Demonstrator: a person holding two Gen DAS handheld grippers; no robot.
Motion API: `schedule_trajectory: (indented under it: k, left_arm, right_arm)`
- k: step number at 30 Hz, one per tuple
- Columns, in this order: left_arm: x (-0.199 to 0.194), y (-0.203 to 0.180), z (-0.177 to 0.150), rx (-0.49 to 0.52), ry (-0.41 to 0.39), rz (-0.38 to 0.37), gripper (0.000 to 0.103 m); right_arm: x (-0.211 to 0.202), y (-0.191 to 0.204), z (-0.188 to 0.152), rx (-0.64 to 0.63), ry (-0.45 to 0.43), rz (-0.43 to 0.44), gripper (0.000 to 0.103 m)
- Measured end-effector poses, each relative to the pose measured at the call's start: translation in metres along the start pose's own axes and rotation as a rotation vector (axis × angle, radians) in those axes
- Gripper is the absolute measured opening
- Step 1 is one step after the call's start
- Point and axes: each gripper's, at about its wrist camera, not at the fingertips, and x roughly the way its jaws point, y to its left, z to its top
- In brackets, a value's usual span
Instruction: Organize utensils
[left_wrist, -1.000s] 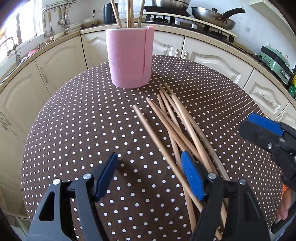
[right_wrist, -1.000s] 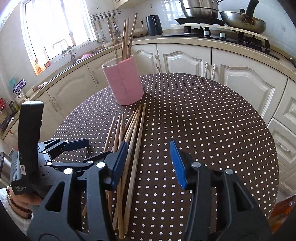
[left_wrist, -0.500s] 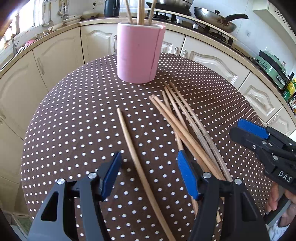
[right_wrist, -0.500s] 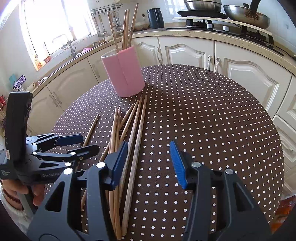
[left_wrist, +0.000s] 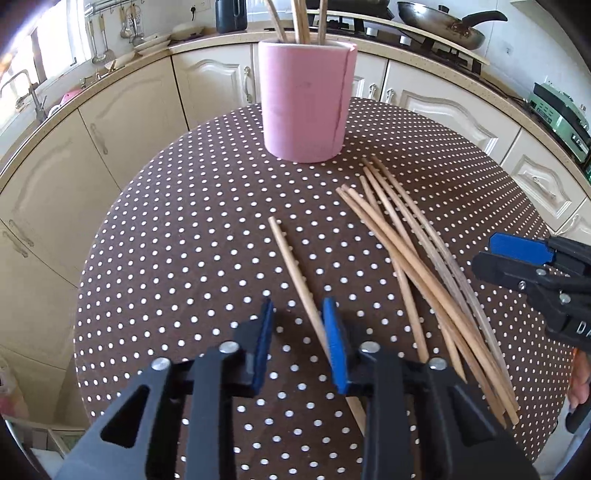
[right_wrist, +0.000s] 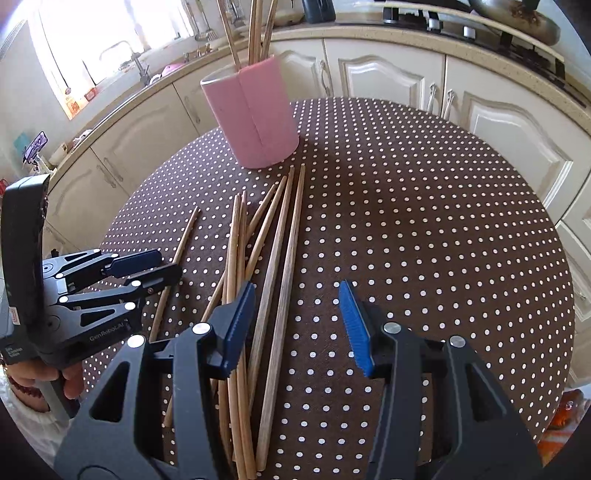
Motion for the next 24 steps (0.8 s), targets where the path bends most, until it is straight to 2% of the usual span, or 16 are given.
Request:
schedule_trajectory:
  k: [3,7,11,16,19,22,24]
  left_arm:
    - [-0.001,0.009,0.000,-0.012,0.006,-0.002,0.013]
    - [0.000,0.024,-0.001,-0.030,0.006,-0.034,0.011]
    - [0.001,0.023,-0.002,-0.026,0.008,-0.041,0.011]
    - [0.002,0.024,0.001,-0.025,0.010,-0.052,0.010]
    - [0.004,0.027,0.003,-0.026,0.019,-0.063,0.009]
    - [0.005,0.032,0.005,-0.042,0.028,-0.083,0.007]
    - [0.006,0.034,0.006,-0.048,0.032,-0.092,0.007]
  right_arm:
    - [0.006,0.000,0.010,0.009,0.036,-0.020,0.047]
    - [0.016,0.004,0.020,0.000,0.089,-0.044,0.047]
    - [0.026,0.004,0.028,0.003,0.126,-0.080,0.047]
    - [0.039,0.006,0.036,-0.015,0.184,-0.114,0.036]
    - [0.047,0.013,0.042,-0.050,0.205,-0.151,0.035]
    - [0.057,0.025,0.046,-0.127,0.248,-0.205,0.034]
    - [0.061,0.030,0.050,-0.169,0.281,-0.215,0.028]
